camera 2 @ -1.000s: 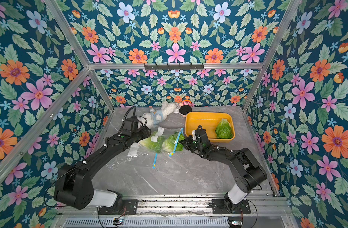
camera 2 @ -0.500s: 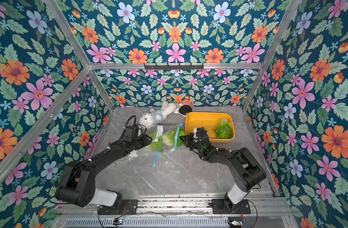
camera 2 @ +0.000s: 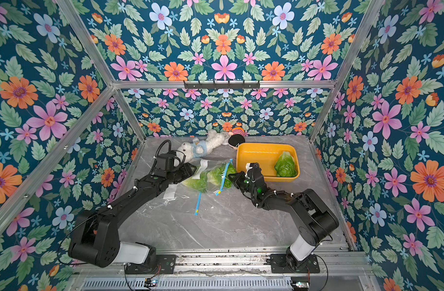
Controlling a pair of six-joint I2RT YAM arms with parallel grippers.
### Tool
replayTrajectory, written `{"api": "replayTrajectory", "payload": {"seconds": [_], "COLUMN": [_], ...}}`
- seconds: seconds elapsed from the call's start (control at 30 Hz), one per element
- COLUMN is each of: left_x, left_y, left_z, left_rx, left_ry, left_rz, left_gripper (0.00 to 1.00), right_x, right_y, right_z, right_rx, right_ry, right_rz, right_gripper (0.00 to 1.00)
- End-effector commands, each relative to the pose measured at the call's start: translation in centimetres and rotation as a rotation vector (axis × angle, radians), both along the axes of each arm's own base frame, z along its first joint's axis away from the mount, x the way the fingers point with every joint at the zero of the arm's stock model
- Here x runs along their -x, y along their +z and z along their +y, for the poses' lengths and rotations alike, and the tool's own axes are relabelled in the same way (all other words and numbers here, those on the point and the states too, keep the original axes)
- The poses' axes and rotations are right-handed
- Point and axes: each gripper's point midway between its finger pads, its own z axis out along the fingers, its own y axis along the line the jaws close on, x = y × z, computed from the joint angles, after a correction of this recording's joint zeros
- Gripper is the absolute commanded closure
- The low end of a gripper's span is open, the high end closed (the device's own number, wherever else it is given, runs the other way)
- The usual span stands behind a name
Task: Put the chinese cabbages into a zipper bag and zip it
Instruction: Adjust the Chinese cabbage in the zipper food storage bag.
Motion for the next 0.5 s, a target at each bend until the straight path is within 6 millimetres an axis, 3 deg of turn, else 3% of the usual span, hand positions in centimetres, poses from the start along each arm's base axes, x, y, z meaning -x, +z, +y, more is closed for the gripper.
{"api": "replayTrajectory", "payload": {"seconds": [0.0, 0.2, 0.23, 0.37, 0.47], "left_x": [-0.6, -1.1, -1.0, -0.1, 0.7], "left_y": [-0.6, -1.8, -2.3, -3.1, -3.9], "left_z": [0.2, -3.2, -3.3, -3.4, -3.5], "left_rx": [-0.054, 0.077, 0.075, 0.078, 0.089], "left_ry": [-0.012, -0.106, -0.107, -0.114, -0.116], "left_rz": [0.017, 0.006, 0.019, 0.035, 0.053], "left_gripper": [0.36, 0.38, 0.39, 0.4, 0.4], "right_x": [-0.8, -1.3, -1.3, -0.9, -0.7], "right_y": [0.8, 0.8, -1.0, -2.4, -2.9], "right_z": [-1.0, -0.1, -0.3, 0.0, 1.4], "right_rx": [0.08, 0.174, 0.209, 0.35, 0.419], "right_ry": [-0.072, -0.062, -0.069, -0.061, -0.013], "right_rz": [-0.113, -0.22, -0.2, -0.24, -0.295], "right_gripper": [1.0, 1.0, 1.0, 1.0, 0.98]}}
